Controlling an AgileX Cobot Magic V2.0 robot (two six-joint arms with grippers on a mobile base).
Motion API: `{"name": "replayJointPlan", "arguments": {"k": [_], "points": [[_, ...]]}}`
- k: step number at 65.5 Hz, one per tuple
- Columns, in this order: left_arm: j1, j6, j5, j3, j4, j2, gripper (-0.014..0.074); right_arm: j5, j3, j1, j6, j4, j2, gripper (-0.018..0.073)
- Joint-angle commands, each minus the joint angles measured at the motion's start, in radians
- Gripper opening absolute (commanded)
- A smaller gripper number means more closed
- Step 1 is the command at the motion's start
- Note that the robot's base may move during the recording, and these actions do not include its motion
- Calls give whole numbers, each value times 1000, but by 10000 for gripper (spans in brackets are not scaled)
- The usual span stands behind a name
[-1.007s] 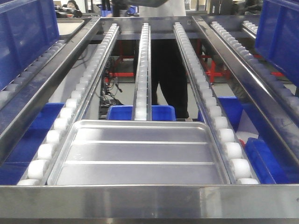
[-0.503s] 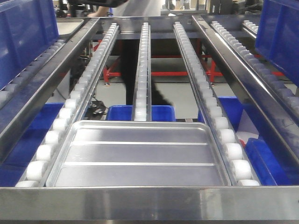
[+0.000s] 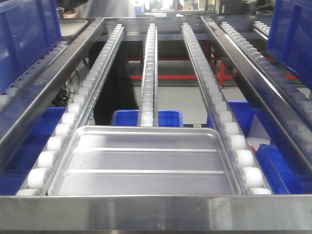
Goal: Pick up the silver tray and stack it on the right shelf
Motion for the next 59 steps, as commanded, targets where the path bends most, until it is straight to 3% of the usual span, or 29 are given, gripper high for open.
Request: {"name": "replayJointPlan", "arguments": {"k": [1,8,11,22,26,31,41,59], "points": [[-9,-5,-48,-36,-57,46,-90,-62,-40,17,-31,45,34,52],[-80,-6,-104,-42,-49,83,-91,-139,-40,84,-50,35,91,57],[-125,-43,-135,-49,-25,96,-91,-172,-42,129,-48,35,125,58],[-309,-419,-180,-96,285,162,-91,-268,-91,260,62,-1,245,60],[-372,-499,-180,-122,364,190,-91,-302,-122,310,134,-60,289,62],[-437,-559,-180,-158,393,231,-91,-296,-173,368,243,-168,340,68],[-507,-607,-198,-231,401,329,-91,-268,-277,486,436,-319,438,69],[-519,-607,-229,-371,396,515,-91,-249,-448,625,460,-306,657,69]]}}
